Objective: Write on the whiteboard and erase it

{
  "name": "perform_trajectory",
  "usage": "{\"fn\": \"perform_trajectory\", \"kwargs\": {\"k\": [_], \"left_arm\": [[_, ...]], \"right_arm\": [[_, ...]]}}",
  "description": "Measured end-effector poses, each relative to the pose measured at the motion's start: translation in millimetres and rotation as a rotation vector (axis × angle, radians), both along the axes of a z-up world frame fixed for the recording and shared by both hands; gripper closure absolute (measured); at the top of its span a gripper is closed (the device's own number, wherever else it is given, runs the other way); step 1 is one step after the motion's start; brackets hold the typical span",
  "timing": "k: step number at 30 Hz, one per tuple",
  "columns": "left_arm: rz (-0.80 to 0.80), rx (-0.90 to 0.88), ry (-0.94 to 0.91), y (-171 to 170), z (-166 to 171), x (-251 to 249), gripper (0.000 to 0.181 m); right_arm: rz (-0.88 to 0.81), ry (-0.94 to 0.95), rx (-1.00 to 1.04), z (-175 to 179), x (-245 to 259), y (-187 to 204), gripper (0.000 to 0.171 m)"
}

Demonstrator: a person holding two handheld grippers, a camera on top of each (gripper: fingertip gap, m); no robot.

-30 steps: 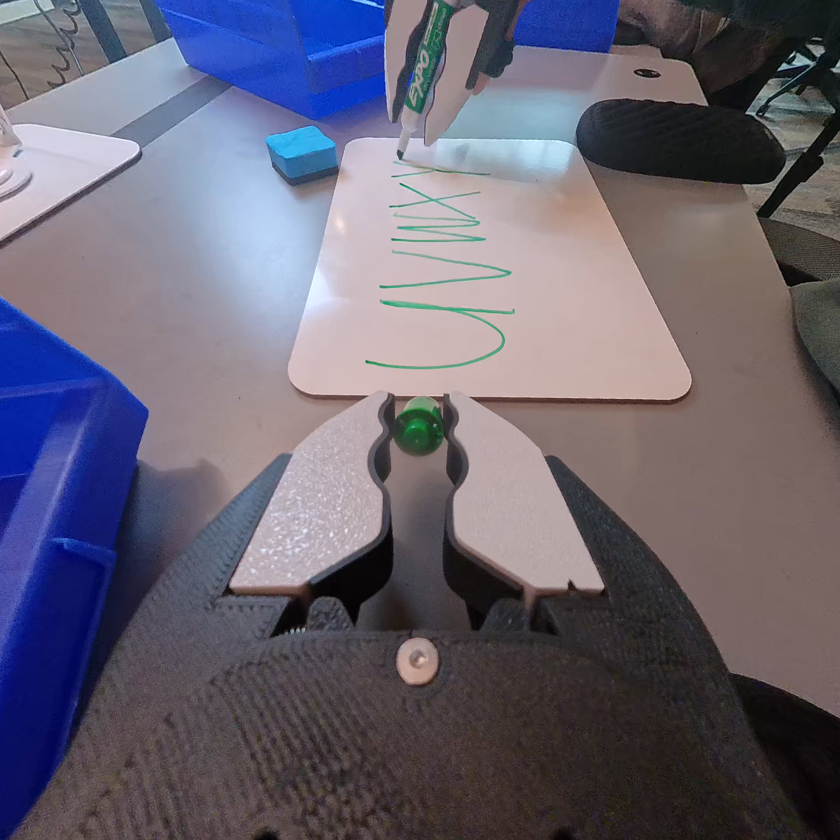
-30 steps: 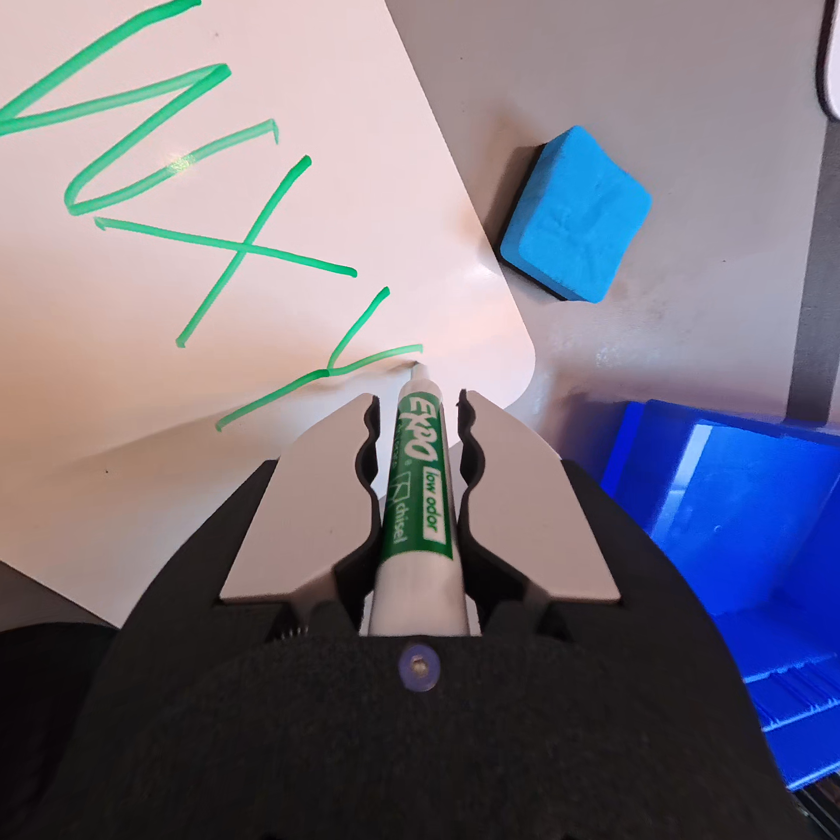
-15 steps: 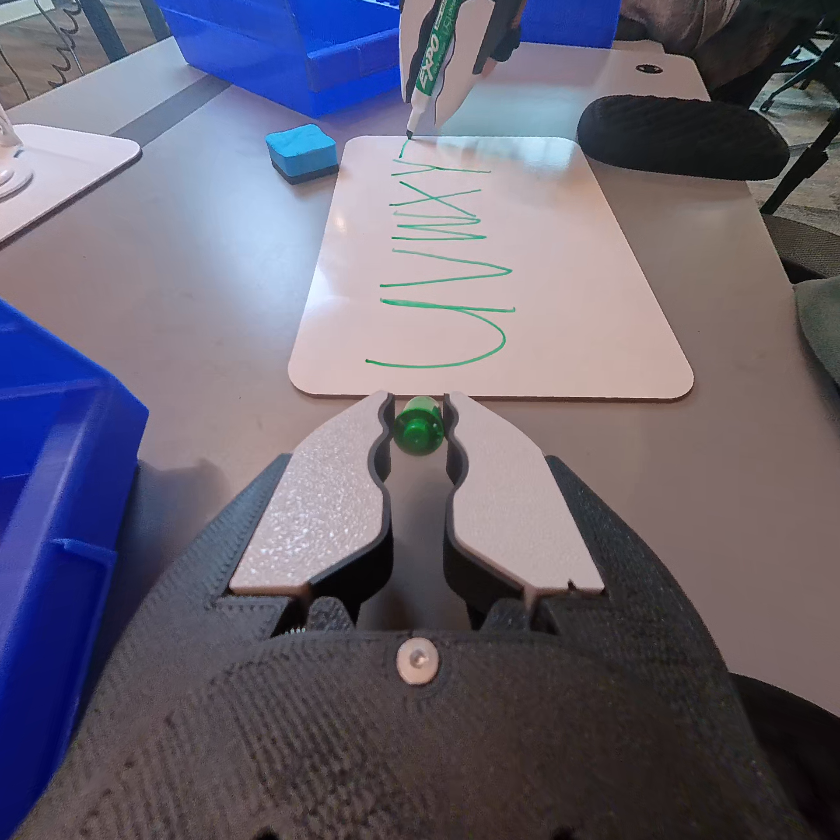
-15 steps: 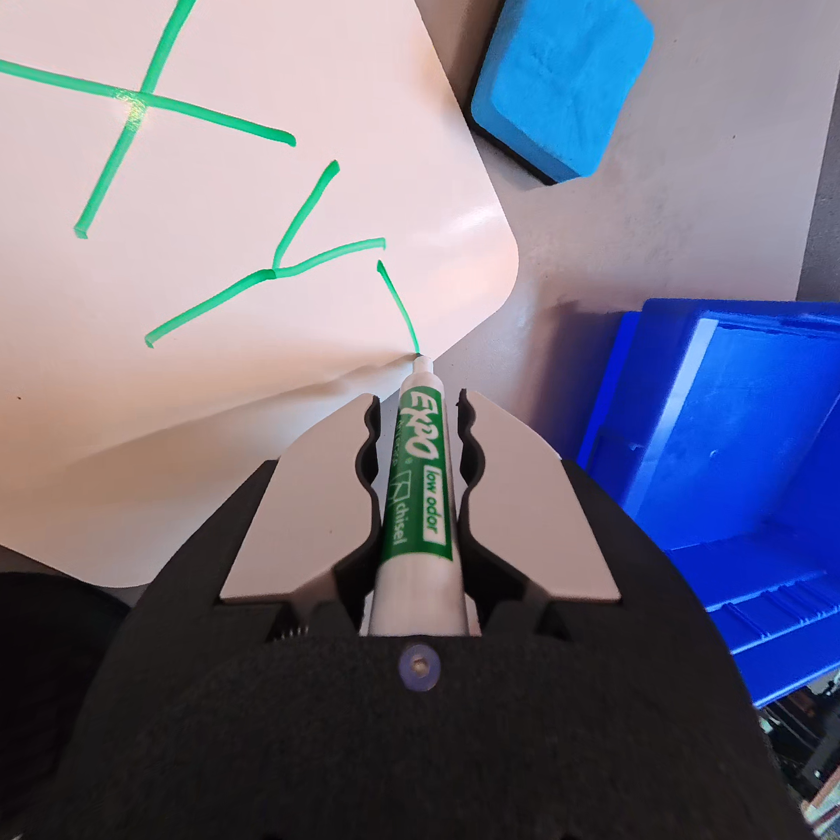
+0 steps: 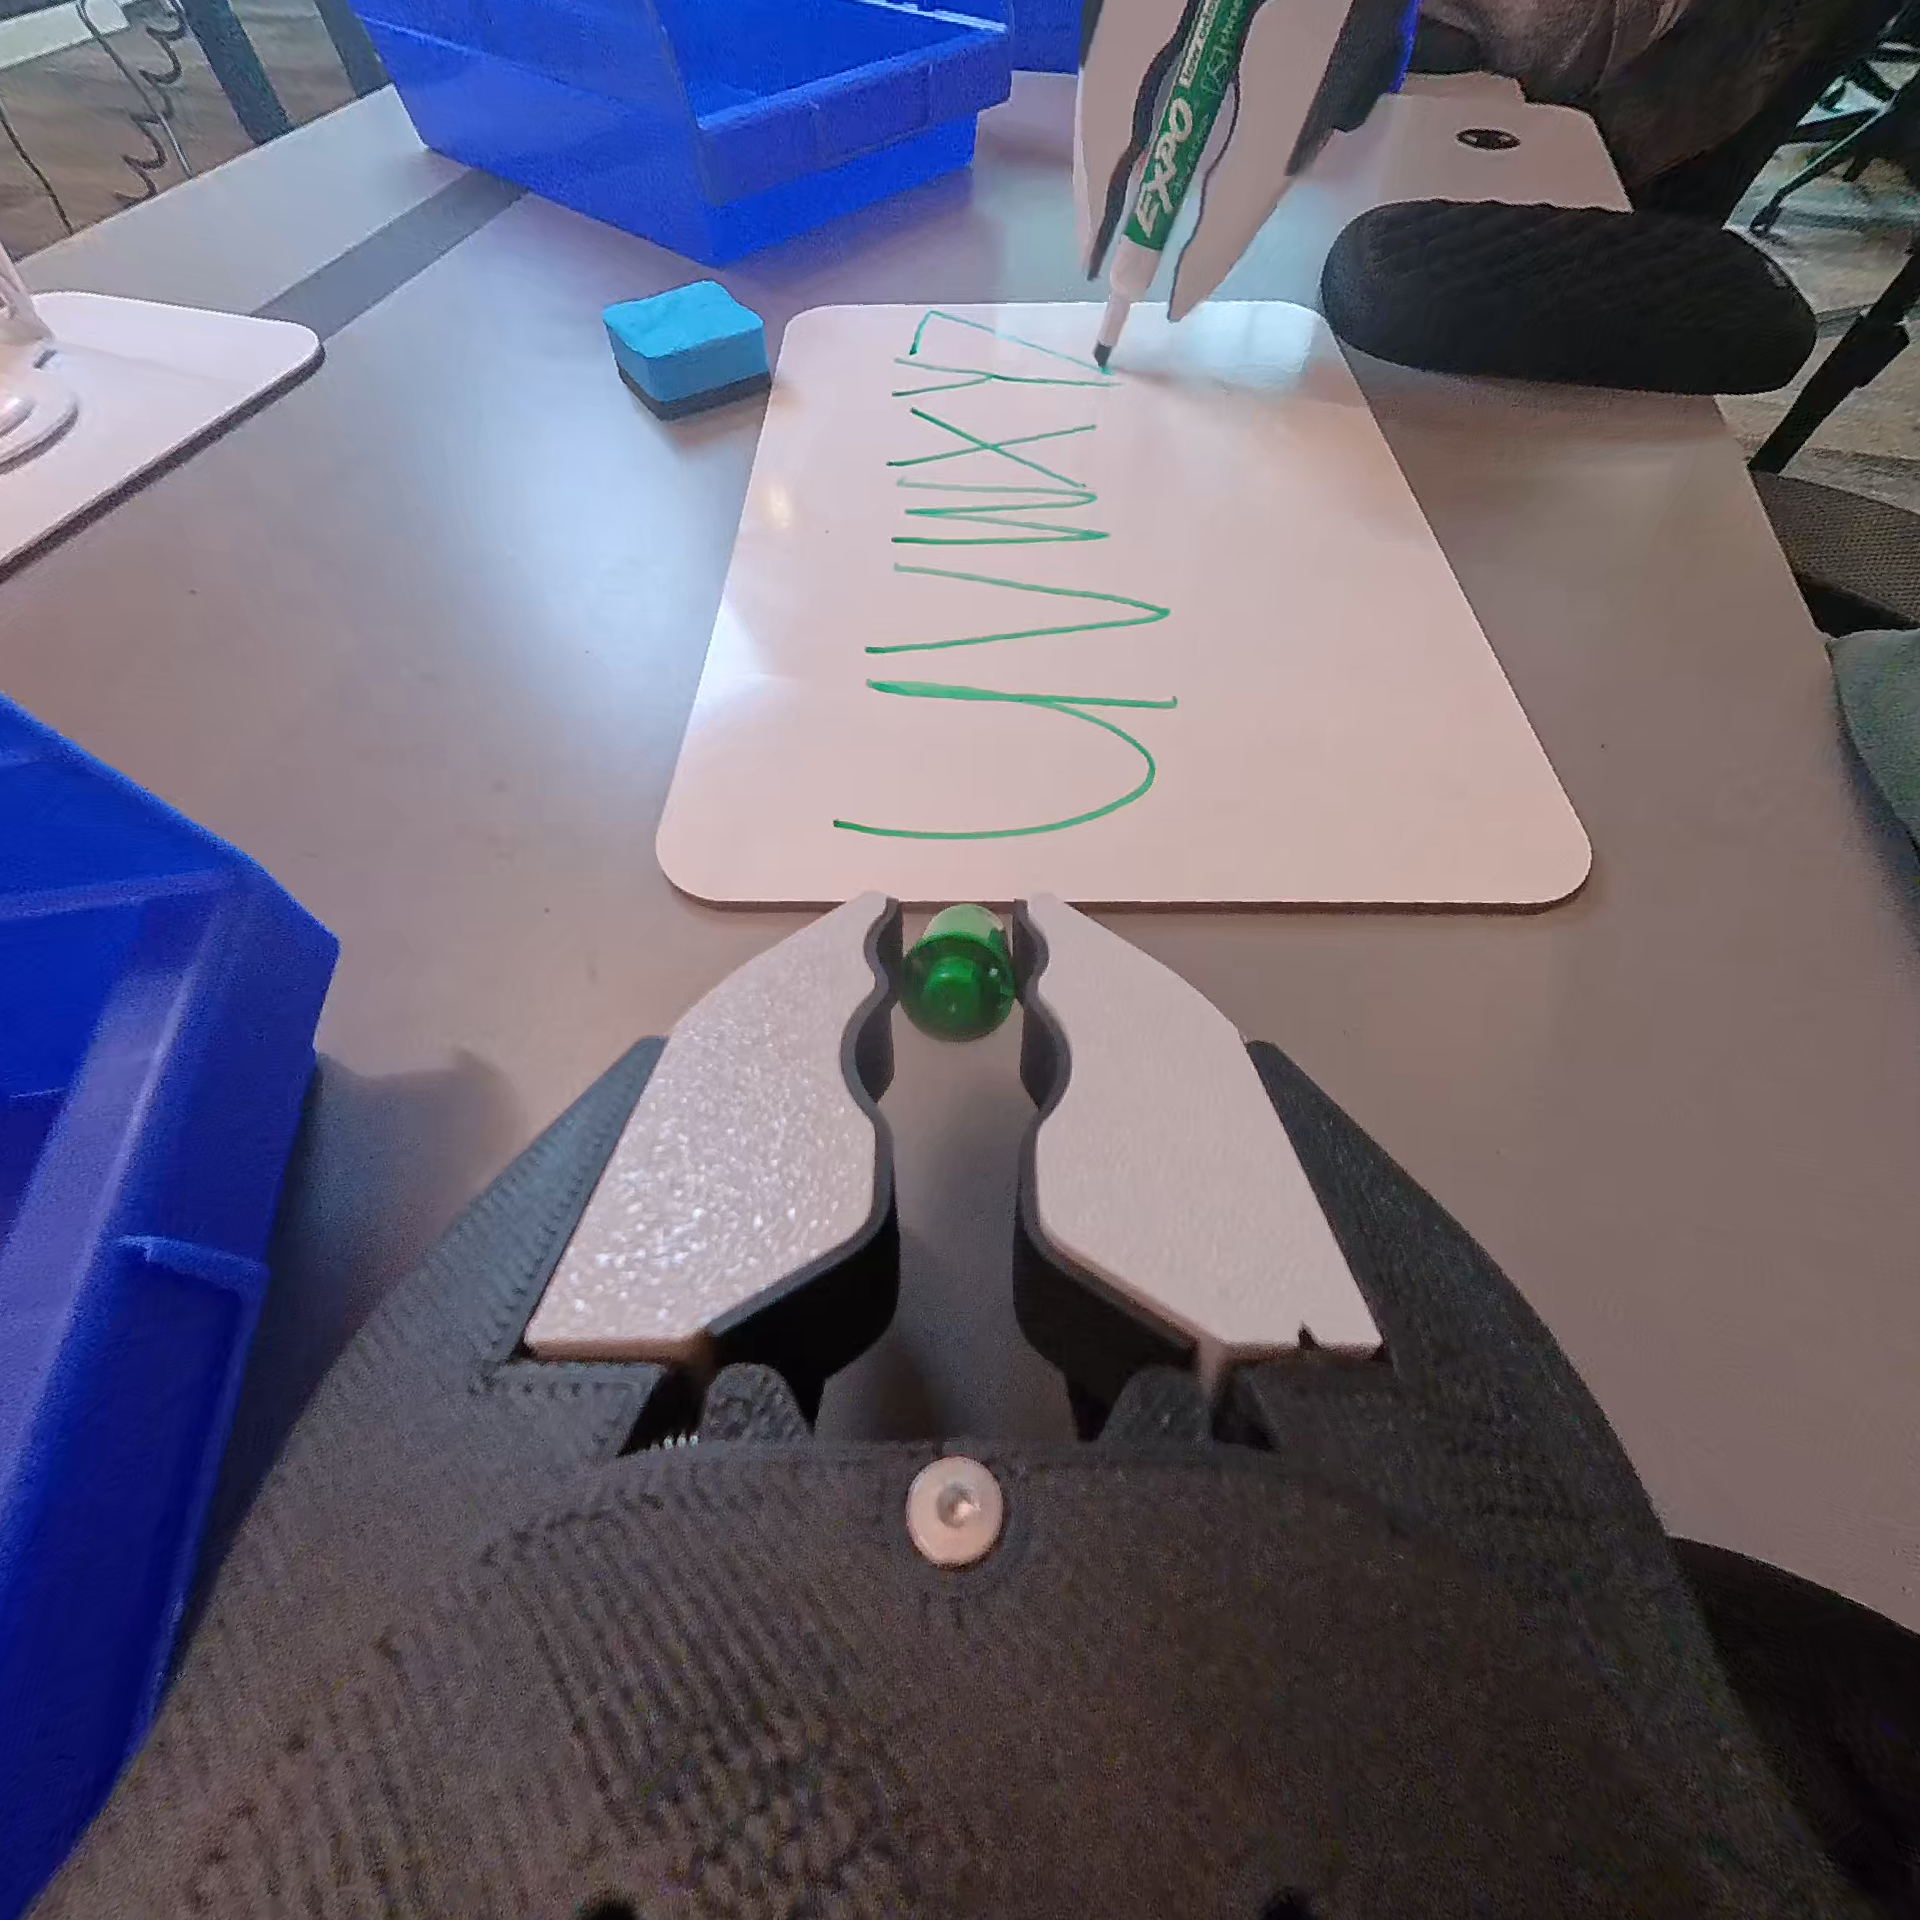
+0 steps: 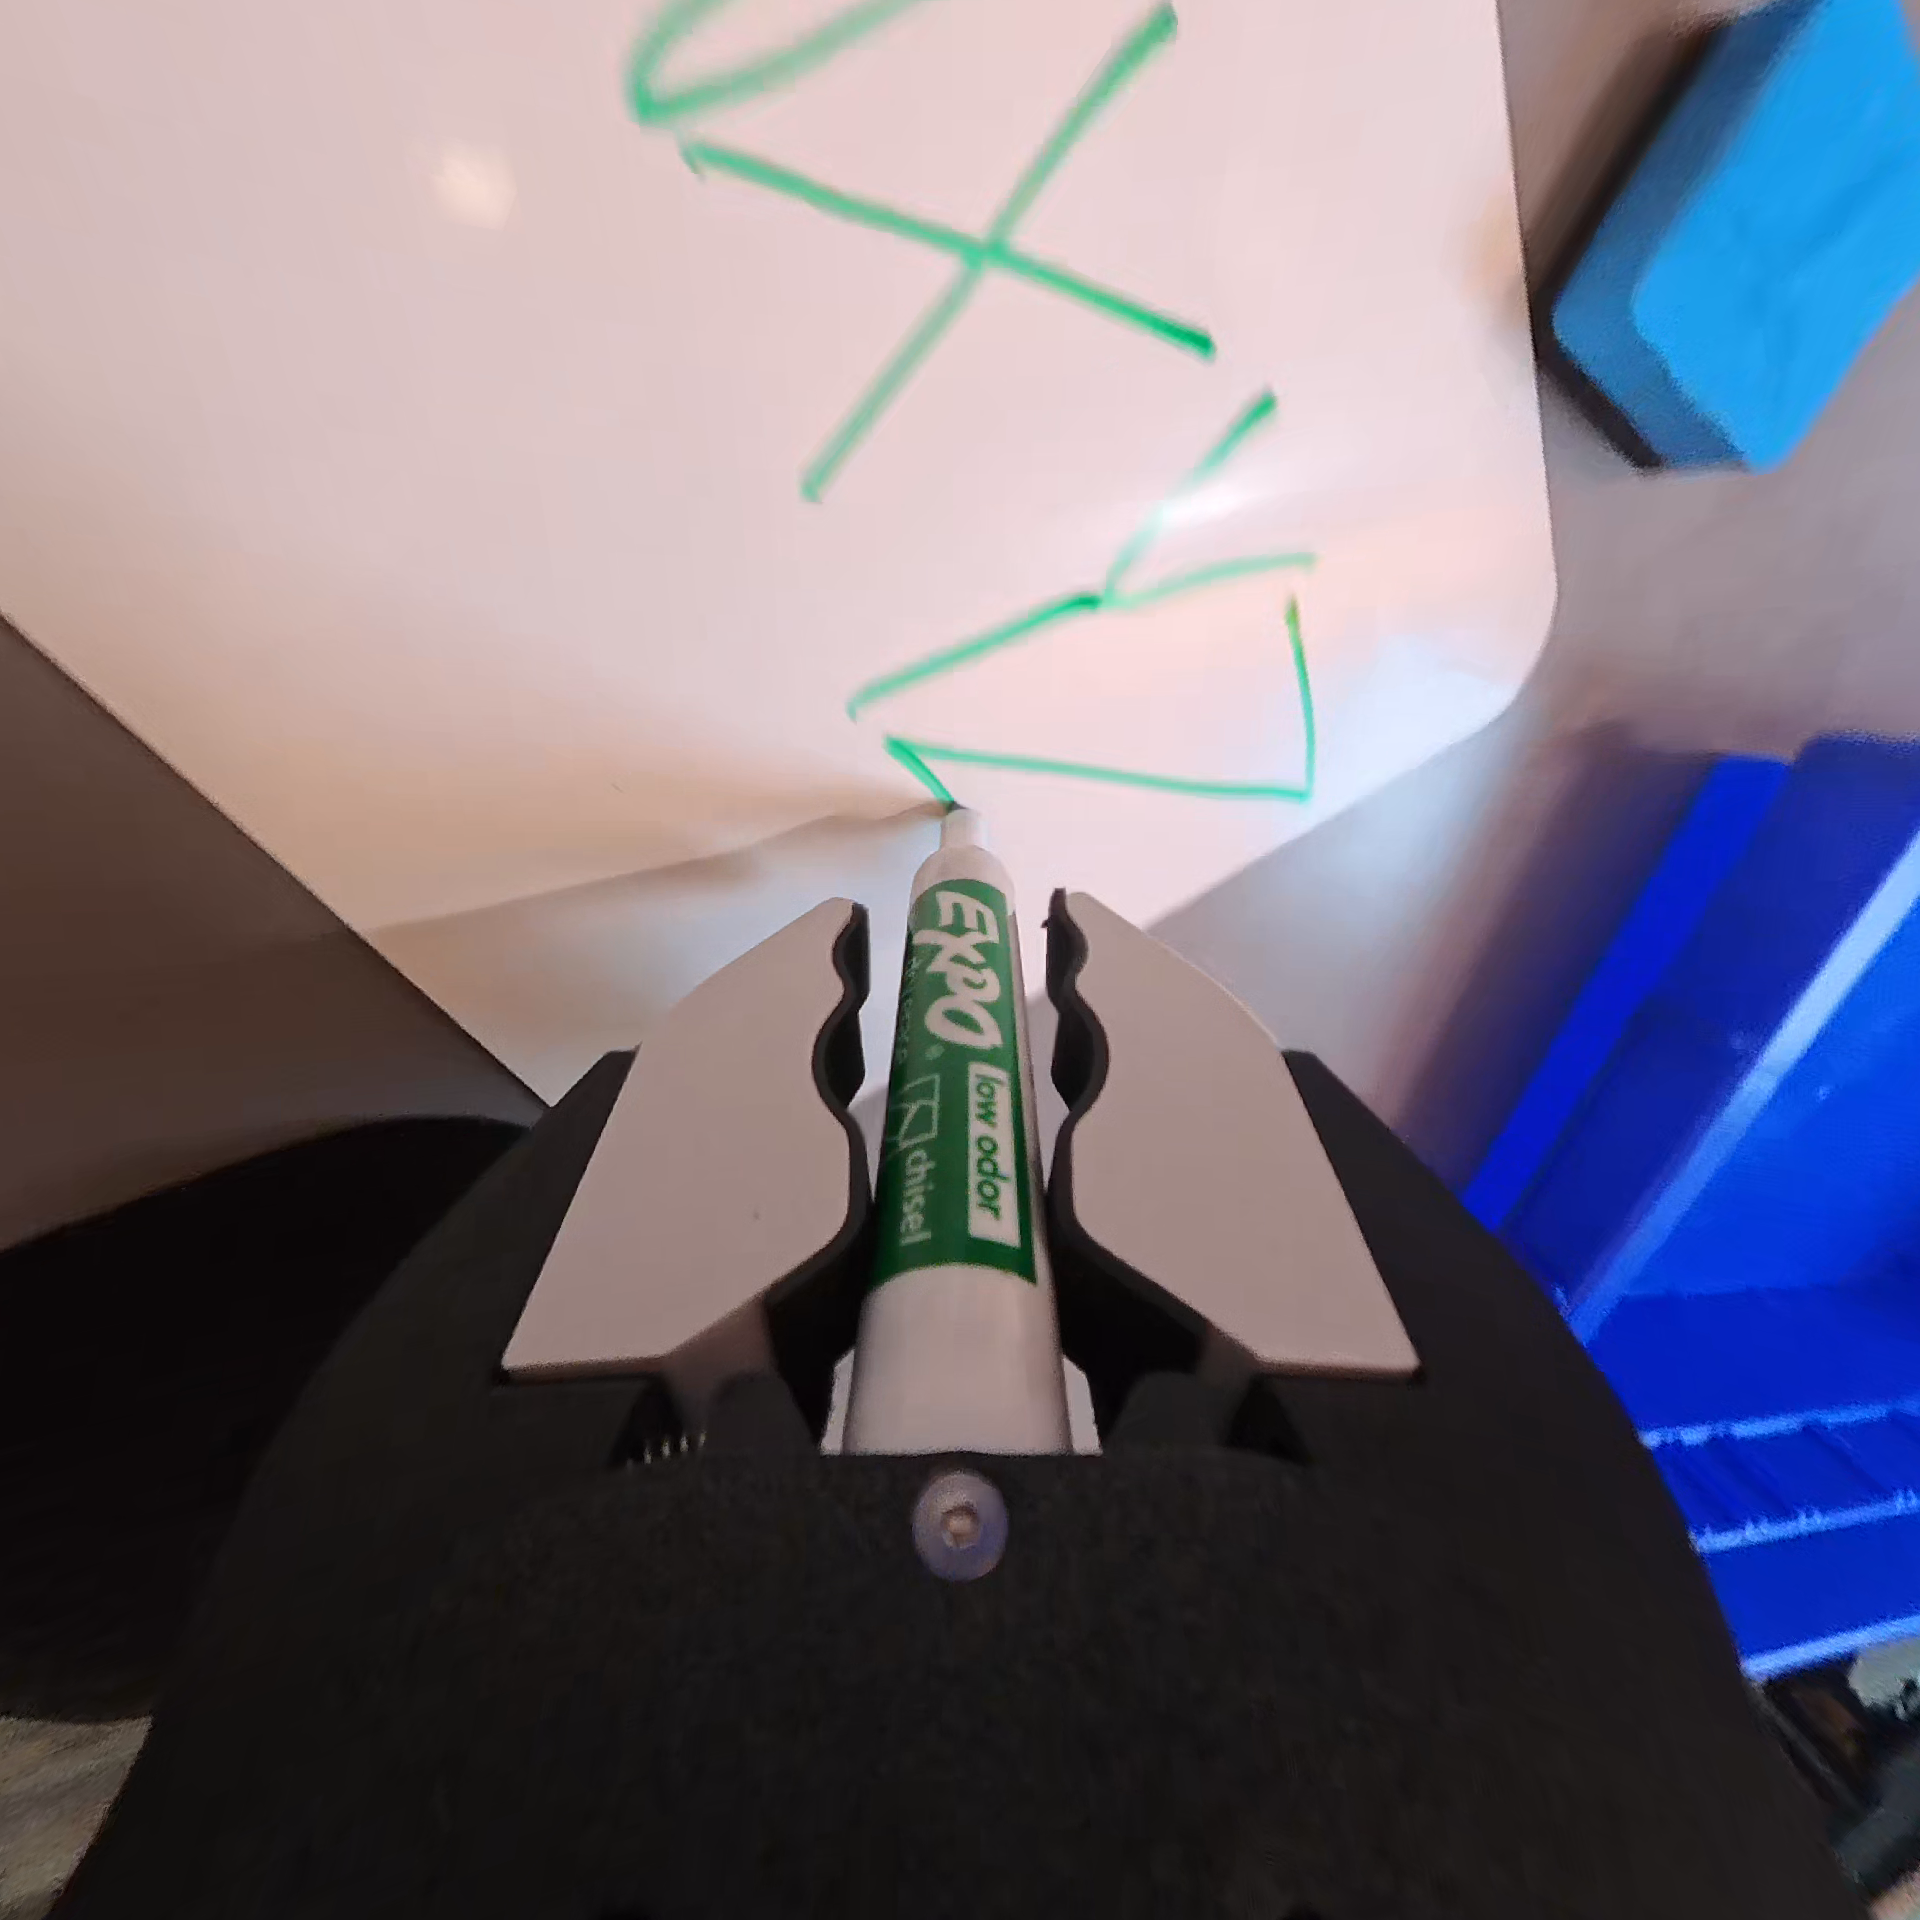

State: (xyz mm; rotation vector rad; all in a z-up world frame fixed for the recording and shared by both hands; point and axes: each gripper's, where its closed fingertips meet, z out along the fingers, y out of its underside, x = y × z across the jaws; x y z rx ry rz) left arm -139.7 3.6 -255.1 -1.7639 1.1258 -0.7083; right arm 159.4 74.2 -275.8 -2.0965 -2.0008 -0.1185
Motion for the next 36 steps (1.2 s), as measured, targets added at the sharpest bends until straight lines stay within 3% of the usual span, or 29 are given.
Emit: {"fn": "perform_trajectory", "kwargs": {"k": [4,6,10,15,21,27,36], "left_arm": [[-0.001,0.004,0.002,0,0,0,0.161],[-0.002,0.004,0.002,0,0,0,0.161],[-0.02,0.024,-0.026,-2,5,2,0.161],[-0.126,0.133,-0.158,-16,31,13,0.161],[-0.251,0.295,-0.275,-40,77,38,0.161],[-0.362,0.4,-0.309,-69,106,69,0.161],[-0.447,0.453,-0.316,-97,126,92,0.161]], "right_arm": [[-0.106,-0.014,0.025,0,39,20,0.138],[-0.135,0.082,0.029,4,36,21,0.138],[-0.144,0.517,0.057,46,-19,6,0.138],[-0.183,1.142,-0.048,88,-95,-49,0.138],[-0.236,1.528,-0.196,108,-158,-109,0.138],[-0.17,1.645,-0.331,111,-200,-133,0.138],[-0.068,1.801,-0.618,136,-201,-166,0.138]]}}
